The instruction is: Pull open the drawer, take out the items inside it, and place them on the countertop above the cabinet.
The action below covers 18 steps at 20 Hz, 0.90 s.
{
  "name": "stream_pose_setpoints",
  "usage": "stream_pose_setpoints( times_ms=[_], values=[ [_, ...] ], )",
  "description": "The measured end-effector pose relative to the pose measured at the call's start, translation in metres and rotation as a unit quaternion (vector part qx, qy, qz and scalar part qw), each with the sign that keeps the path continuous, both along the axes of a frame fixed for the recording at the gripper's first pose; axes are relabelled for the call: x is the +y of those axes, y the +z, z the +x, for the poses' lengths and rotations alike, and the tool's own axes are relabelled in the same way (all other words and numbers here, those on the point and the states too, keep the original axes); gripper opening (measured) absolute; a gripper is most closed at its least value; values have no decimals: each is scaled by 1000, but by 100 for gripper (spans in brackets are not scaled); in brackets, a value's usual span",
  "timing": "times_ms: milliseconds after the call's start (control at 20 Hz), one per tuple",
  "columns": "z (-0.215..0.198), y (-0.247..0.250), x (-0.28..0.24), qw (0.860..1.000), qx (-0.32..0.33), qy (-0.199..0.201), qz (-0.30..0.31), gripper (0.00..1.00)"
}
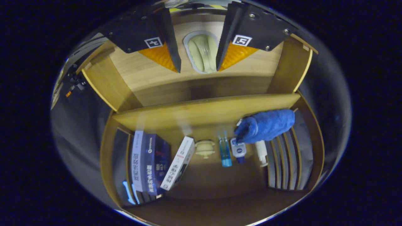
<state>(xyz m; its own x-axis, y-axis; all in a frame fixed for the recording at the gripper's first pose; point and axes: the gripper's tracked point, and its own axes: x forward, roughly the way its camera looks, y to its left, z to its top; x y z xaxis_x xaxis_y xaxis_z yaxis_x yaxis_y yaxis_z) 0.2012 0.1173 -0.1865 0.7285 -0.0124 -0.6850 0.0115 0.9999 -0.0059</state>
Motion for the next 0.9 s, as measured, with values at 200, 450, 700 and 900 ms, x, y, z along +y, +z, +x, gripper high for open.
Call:
stream_pose_setpoints(
  times_ms=[200, 450, 700, 900],
  values=[
    [2, -24, 9, 998, 58, 33, 9, 66],
    [-4, -51, 9, 994, 103, 48, -4, 66],
    [-7, -66, 4, 994, 103, 40, 0, 58],
    [-2, -63, 6, 996, 79, 34, 20, 18]
  ],
)
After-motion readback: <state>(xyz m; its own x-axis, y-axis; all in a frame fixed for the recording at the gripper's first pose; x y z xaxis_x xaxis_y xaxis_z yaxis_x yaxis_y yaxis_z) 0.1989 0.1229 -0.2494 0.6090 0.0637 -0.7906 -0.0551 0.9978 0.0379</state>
